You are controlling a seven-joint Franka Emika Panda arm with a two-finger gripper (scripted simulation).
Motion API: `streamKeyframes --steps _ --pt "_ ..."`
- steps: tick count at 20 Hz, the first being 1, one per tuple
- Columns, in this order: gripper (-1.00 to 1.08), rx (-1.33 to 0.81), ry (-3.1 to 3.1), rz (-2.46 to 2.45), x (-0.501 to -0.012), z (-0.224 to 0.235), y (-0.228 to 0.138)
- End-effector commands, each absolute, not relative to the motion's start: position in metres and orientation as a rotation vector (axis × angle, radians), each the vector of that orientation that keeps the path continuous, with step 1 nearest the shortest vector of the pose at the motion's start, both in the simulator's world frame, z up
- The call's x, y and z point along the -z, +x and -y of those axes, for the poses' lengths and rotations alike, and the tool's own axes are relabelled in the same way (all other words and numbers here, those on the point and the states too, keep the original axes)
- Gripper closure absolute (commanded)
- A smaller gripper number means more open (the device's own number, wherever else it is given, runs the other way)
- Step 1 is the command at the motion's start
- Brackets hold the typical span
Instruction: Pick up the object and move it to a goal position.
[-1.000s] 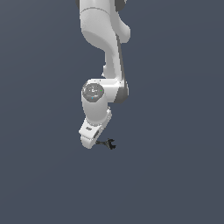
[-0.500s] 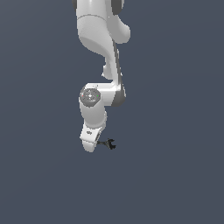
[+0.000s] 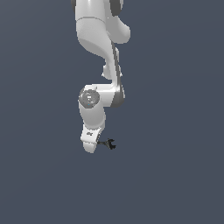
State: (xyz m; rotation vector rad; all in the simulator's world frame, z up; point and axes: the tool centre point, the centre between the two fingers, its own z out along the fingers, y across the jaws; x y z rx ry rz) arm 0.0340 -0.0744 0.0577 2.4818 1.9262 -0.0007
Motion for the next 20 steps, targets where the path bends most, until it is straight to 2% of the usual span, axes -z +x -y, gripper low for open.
streamKeyframes --steps 1,11,16,17,20 --pt "-0.92 0.001 2.481 -1.926 -0.056 0.074 0.034" --pt "-0.92 0.001 2.477 -1.932 -0.014 0.074 0.033" --pt "-0.92 0.0 2.477 -1.932 -0.008 0.074 0.034" --pt "1.08 0.0 2.477 -1.932 -0.008 0.074 0.034" --pt "1.08 0.0 2.477 -1.932 -0.008 0.074 0.034"
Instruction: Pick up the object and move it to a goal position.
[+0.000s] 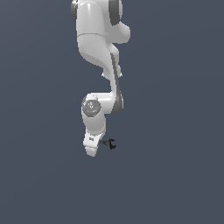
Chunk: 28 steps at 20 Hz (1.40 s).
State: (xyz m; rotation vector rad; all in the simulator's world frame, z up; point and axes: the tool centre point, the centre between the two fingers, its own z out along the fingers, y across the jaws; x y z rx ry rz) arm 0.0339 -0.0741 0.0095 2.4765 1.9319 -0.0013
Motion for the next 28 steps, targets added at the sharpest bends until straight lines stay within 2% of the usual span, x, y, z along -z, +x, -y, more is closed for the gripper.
streamKeyframes --steps 1,16,28 --pt "1.08 0.0 2.477 -1.932 -0.008 0.074 0.034" --pt "1.08 0.0 2.476 -1.933 -0.022 0.07 0.025" --pt "1.08 0.004 2.475 -1.932 -0.084 0.052 -0.016"
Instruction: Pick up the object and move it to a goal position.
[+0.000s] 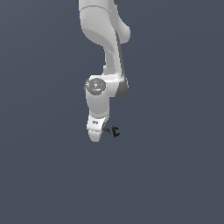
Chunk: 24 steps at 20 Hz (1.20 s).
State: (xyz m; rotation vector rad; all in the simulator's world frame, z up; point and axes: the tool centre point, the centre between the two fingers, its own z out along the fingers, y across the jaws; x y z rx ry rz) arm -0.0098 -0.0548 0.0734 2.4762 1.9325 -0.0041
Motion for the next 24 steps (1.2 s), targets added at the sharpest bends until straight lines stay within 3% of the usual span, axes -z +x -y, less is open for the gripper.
streamKeyframes --steps 1,14,24 --pt "1.08 0.004 2.475 -1.932 -0.091 0.05 -0.021" --pt "1.08 0.004 2.475 -1.932 -0.179 0.023 -0.077" --pt "1.08 0.0 2.477 -1.932 -0.217 0.012 -0.099"
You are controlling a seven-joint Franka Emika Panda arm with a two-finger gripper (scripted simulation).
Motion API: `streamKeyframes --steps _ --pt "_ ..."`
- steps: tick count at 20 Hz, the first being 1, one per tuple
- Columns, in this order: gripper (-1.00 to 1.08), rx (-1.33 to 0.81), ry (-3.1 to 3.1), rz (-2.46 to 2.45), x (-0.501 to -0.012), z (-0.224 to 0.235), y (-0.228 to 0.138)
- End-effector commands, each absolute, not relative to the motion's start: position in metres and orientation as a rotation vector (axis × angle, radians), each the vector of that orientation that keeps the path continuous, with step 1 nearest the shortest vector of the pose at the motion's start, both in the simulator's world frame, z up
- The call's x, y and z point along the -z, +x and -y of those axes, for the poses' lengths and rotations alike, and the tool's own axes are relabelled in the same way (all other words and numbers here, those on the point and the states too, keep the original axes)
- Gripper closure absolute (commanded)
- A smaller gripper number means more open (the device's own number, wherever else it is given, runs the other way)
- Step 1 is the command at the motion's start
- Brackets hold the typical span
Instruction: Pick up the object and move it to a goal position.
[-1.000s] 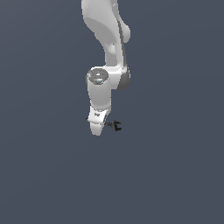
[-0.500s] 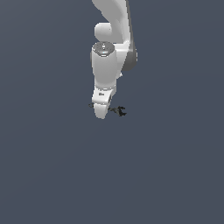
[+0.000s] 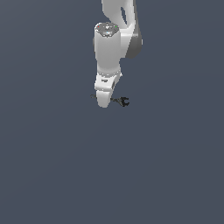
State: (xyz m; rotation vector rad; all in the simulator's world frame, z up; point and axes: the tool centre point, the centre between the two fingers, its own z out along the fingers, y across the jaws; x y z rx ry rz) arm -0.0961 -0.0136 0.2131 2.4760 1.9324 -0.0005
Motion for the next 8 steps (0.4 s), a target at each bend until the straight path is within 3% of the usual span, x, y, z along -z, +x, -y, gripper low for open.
streamKeyframes --steps 1,8 --pt "1.08 0.0 2.477 -1.932 -0.219 0.0119 -0.0995" --pt "1.08 0.0 2.477 -1.932 -0.2224 0.0114 -0.1002"
